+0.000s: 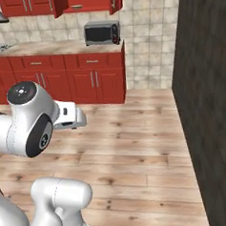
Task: Take the smaller bowl and place it next to the appetizer plate on the dining counter , and place the larger bowl next to the plate with cooked food.
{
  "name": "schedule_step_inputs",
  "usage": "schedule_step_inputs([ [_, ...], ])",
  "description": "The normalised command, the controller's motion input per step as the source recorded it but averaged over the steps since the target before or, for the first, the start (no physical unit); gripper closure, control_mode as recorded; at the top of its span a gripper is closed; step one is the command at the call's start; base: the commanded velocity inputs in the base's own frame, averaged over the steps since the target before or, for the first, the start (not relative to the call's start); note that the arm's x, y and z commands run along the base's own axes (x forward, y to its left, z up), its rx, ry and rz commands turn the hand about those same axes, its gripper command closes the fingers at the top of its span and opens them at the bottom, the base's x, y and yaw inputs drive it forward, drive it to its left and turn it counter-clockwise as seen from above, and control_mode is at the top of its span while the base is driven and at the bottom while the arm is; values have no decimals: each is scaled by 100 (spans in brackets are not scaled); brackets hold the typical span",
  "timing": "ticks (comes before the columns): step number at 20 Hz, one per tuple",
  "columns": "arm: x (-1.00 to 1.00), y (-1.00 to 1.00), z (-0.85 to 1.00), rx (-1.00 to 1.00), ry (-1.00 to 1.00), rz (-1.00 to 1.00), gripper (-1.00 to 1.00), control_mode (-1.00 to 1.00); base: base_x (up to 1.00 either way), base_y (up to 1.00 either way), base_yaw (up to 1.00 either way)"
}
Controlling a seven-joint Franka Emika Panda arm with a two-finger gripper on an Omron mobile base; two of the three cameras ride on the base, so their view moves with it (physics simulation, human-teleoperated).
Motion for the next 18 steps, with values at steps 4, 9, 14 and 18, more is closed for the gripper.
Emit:
schedule_step_inputs([
  [4, 0, 0, 0, 0, 0, 0, -100, 100, 100, 8, -7],
  [9, 0, 0, 0, 0, 0, 0, -100, 100, 100, 18, -1],
  [14, 0, 0, 0, 0, 0, 0, -100, 100, 100, 38, 0],
  [18, 0, 0, 0, 0, 0, 0, -100, 100, 100, 55, 0],
])
